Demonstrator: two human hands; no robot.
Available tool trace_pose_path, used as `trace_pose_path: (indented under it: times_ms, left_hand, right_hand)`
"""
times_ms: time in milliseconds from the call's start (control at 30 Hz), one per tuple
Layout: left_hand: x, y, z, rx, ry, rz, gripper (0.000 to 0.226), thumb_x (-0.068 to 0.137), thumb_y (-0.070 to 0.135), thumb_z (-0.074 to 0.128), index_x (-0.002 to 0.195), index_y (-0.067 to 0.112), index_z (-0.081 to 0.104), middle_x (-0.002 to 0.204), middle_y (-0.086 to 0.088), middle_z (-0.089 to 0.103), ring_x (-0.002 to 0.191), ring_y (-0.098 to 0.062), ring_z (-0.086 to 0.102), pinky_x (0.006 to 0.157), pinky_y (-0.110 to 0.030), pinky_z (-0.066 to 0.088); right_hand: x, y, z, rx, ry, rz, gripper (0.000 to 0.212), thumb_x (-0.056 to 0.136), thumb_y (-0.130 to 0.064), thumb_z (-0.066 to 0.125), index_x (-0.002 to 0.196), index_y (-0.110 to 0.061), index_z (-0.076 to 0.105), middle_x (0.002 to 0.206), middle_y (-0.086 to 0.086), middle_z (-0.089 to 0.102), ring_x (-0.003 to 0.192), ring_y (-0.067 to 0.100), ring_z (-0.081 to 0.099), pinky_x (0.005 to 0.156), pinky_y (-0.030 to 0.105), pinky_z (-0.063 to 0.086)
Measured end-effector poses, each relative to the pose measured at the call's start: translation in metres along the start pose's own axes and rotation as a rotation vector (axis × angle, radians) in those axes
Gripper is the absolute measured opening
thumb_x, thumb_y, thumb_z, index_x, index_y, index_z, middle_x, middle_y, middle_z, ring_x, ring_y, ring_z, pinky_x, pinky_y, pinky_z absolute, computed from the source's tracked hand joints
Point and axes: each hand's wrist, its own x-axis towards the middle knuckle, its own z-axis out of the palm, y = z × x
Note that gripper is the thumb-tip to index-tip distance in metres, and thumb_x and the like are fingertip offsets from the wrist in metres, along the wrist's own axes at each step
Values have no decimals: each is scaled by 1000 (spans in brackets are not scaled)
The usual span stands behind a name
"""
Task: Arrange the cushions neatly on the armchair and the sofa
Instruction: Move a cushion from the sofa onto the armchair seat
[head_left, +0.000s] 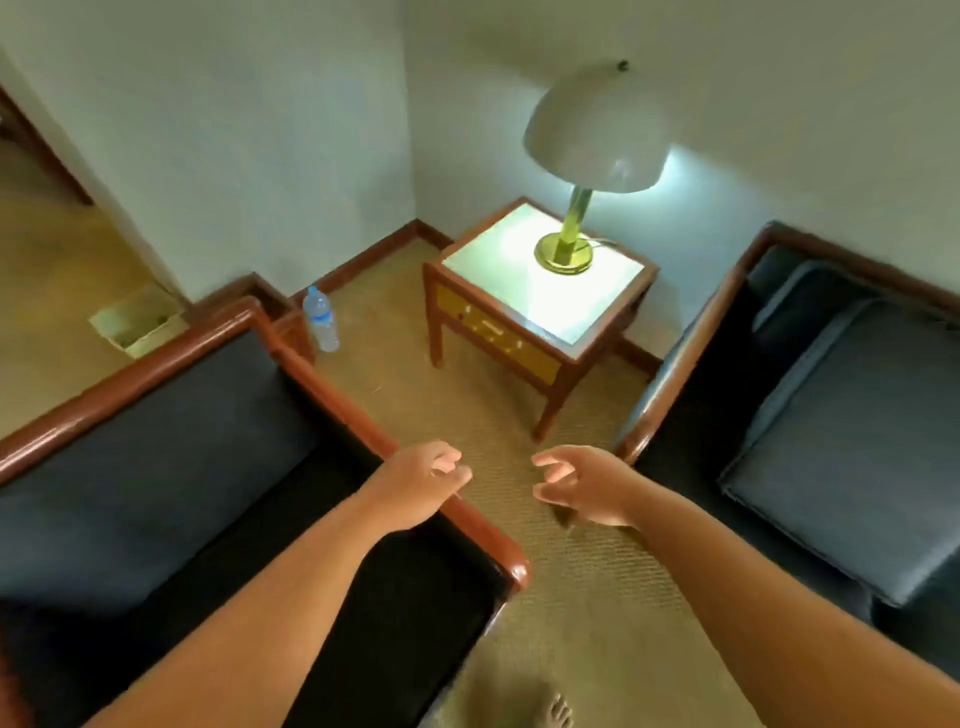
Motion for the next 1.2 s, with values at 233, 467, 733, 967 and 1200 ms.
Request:
trace_pose_path:
  times_ms: [233,467,733,967,1200]
  left_hand:
    - [47,217,58,253,-139,331,47,99,52,53,139,27,55,134,10,62,118,-8,58,96,-25,45]
    - [75,362,165,354,-349,524,50,99,52,53,143,29,50,137,14,59,122,-6,55,103,-26,43]
    - [168,436,218,451,-373,571,49,99,48,56,143,27,50,139,10,57,118,-4,53,97,-22,39]
    - [319,513,269,518,-335,579,54,98,47,59,146,26,46,147,6,50,123,-11,56,102,-27,44]
    - [474,623,339,752,-226,625,68,97,49,58,155,24,32,160,-3,32,141,-28,41,112,-47,38]
  right_hand:
    - [-146,142,-135,97,361,98,46,97,-43,64,142,-34,53,129,-6,64,112,12,63,97,28,49]
    - [-236,264,-163,244,508,274,52,95,-46,64,144,-31,52,130,-6,63,117,10,61,103,25,44]
    - [-241,361,-184,428,614,396,52,91,-48,68,140,-37,54,126,-14,59,113,5,61,102,28,49]
    - [-182,463,-273,428,623,461,54,93,-47,66,144,-37,50,134,-10,57,113,9,61,95,27,52]
    - [-104,551,-345,517,594,500,42,99,-37,60,141,-37,54,137,-11,57,118,6,58,100,28,50]
